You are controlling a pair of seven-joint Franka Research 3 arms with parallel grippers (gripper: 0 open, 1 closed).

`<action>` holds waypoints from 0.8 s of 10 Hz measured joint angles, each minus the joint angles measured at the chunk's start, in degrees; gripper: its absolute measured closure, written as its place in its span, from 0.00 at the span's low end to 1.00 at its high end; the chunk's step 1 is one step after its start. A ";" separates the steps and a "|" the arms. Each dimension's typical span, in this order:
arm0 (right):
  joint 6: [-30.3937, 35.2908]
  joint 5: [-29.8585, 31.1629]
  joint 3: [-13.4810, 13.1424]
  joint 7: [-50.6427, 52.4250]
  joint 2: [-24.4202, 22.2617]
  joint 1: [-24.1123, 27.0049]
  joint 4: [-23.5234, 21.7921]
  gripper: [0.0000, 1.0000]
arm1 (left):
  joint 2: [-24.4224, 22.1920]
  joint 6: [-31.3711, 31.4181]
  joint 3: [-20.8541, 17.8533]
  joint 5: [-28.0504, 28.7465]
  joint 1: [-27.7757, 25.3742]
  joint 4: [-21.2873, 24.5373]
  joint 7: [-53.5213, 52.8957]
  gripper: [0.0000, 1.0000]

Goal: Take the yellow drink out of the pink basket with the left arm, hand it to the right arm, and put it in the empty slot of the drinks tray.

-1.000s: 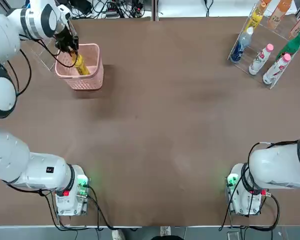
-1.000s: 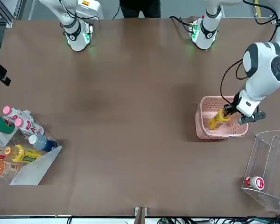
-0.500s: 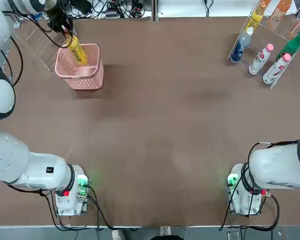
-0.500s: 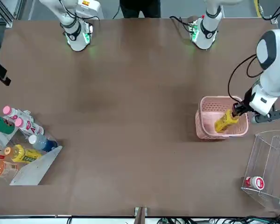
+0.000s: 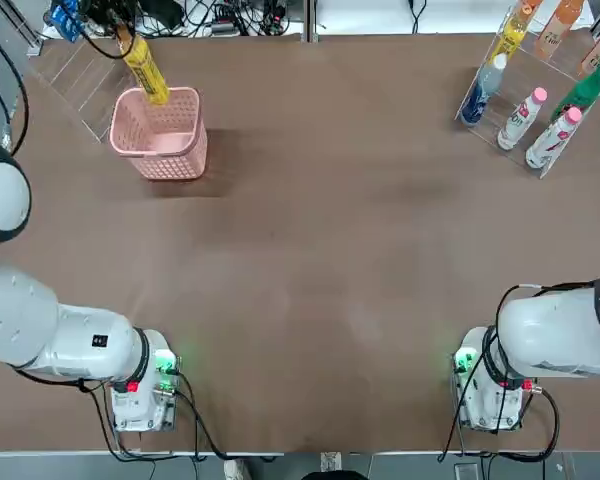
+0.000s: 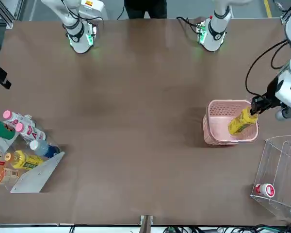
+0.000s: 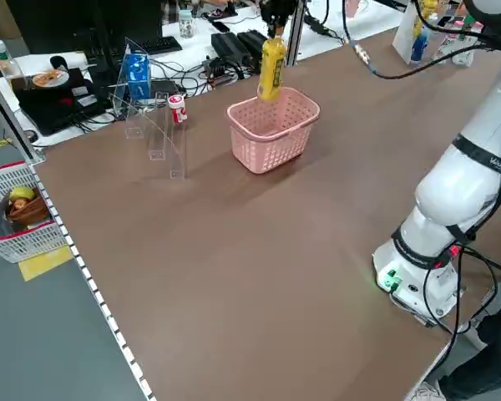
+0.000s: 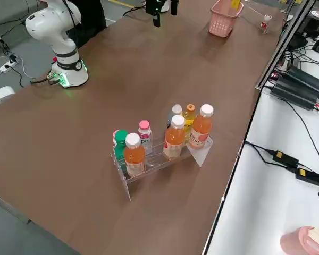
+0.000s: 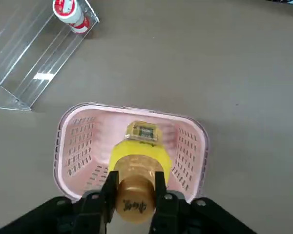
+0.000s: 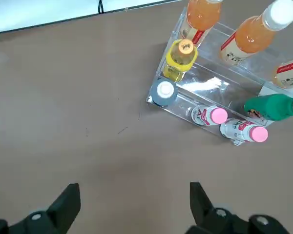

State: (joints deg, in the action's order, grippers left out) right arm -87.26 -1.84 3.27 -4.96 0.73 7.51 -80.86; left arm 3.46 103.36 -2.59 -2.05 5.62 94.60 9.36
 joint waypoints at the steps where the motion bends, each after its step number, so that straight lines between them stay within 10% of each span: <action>1: 0.00 0.00 0.00 0.00 0.00 0.00 0.00 0.01 | -0.03 -1.98 0.29 -0.01 0.49 -1.91 0.89 0.66; 8: -0.03 0.00 0.01 0.00 0.00 0.00 0.00 0.01 | 3.82 -10.38 9.81 -0.03 2.69 -13.65 16.73 0.66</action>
State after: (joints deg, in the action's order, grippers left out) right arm -87.29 -1.84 3.28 -4.96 0.73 7.50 -80.86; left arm 7.29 92.98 7.21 -2.08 8.31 80.95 26.09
